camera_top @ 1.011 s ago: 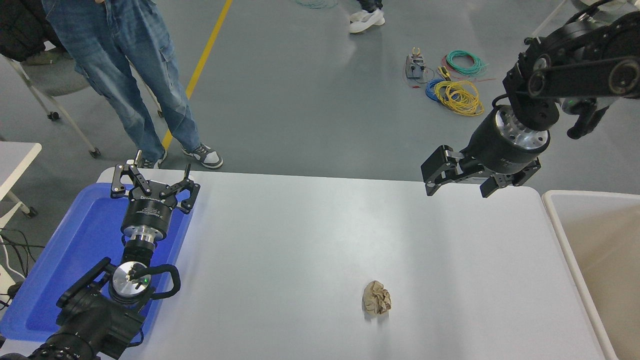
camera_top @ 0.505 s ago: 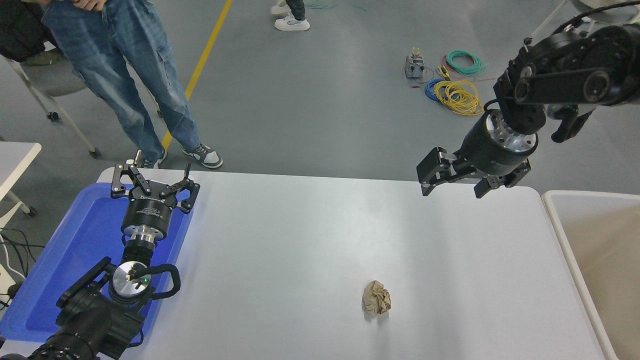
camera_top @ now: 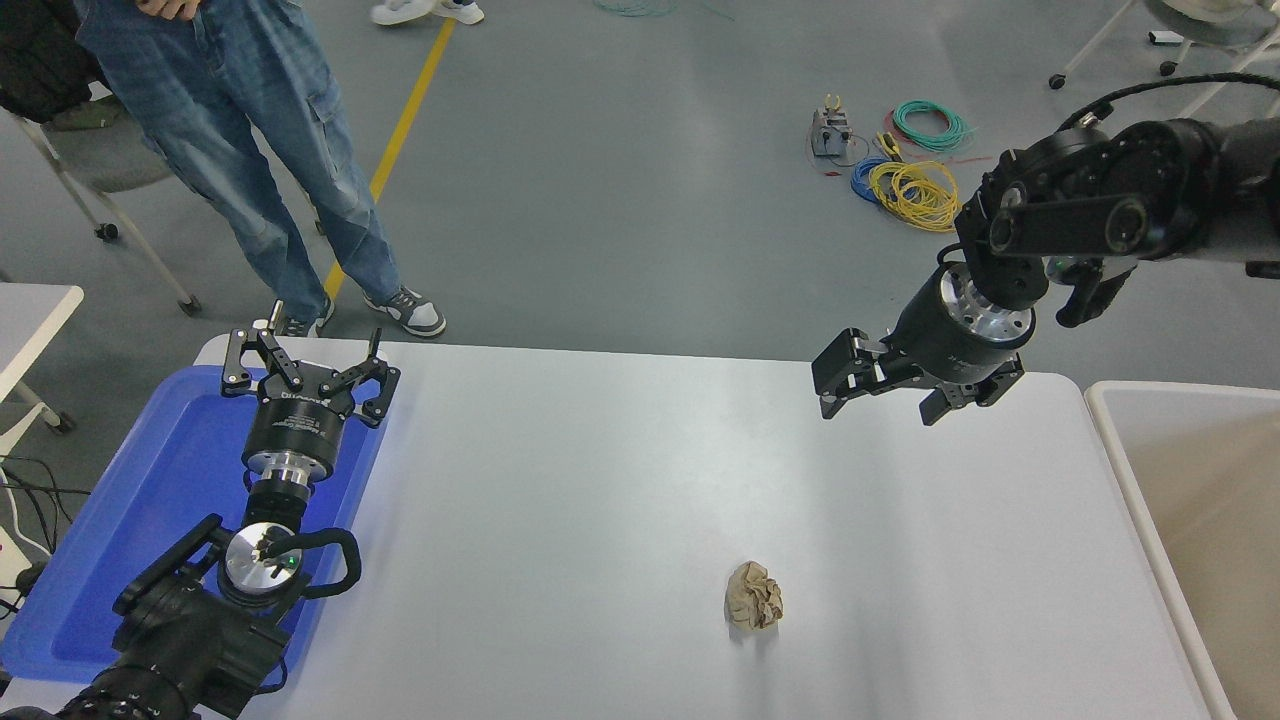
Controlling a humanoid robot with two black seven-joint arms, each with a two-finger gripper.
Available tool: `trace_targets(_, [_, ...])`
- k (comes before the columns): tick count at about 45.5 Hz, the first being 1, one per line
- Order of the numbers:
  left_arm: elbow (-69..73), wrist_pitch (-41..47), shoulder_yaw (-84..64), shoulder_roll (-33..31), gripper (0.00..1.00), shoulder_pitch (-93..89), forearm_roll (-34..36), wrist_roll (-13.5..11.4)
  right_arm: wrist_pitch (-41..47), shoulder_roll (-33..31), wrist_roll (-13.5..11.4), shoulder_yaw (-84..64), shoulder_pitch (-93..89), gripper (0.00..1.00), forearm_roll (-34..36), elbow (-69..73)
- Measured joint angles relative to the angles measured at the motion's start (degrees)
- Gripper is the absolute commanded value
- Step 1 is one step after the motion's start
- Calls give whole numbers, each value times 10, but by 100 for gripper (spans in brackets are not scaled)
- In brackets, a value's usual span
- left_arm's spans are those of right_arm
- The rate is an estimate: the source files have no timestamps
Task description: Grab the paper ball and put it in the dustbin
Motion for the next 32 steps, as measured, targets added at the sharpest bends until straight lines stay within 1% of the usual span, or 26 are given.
trace_targets(8, [0, 0, 0, 0, 100, 0, 0, 0, -5, 15, 0, 7, -23, 100, -1, -1])
trace_targets(16, [0, 0, 0, 0, 100, 0, 0, 0, -29, 35, 0, 13, -54, 100, -6, -9])
trace_targets(32, [0, 0, 0, 0, 100, 0, 0, 0, -68, 77, 0, 49, -160, 100, -11, -75])
